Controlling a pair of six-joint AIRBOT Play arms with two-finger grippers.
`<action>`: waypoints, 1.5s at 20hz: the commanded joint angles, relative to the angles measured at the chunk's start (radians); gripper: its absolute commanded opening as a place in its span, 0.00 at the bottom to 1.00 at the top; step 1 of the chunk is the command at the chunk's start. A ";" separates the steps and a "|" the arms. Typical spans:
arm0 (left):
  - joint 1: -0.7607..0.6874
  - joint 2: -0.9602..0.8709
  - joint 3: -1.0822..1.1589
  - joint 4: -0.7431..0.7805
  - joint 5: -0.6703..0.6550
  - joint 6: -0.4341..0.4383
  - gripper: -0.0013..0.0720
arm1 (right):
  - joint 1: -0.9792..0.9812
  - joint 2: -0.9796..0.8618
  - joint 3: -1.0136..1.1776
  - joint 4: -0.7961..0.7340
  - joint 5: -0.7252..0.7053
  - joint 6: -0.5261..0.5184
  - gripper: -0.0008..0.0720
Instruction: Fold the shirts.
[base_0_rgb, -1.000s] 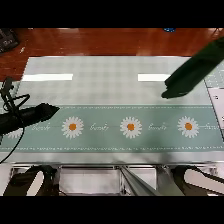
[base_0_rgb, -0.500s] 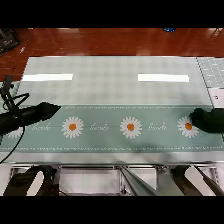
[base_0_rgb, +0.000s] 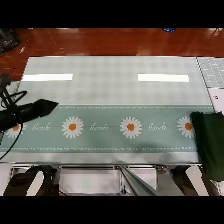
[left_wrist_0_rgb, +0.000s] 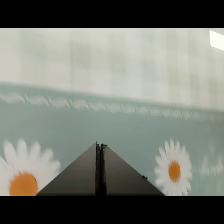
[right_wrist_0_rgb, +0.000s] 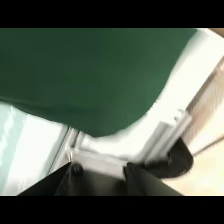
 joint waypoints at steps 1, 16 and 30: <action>0.085 -0.113 0.169 0.005 0.093 0.021 0.04 | -0.014 -0.038 0.037 0.167 -0.160 -0.009 0.43; -0.364 -0.584 0.560 0.660 -0.058 -0.274 0.04 | 1.247 -0.588 0.599 0.069 -0.443 -0.059 0.04; -0.330 -0.585 0.496 0.666 -0.034 -0.311 0.04 | 1.246 -0.622 0.576 0.090 -0.438 -0.049 0.04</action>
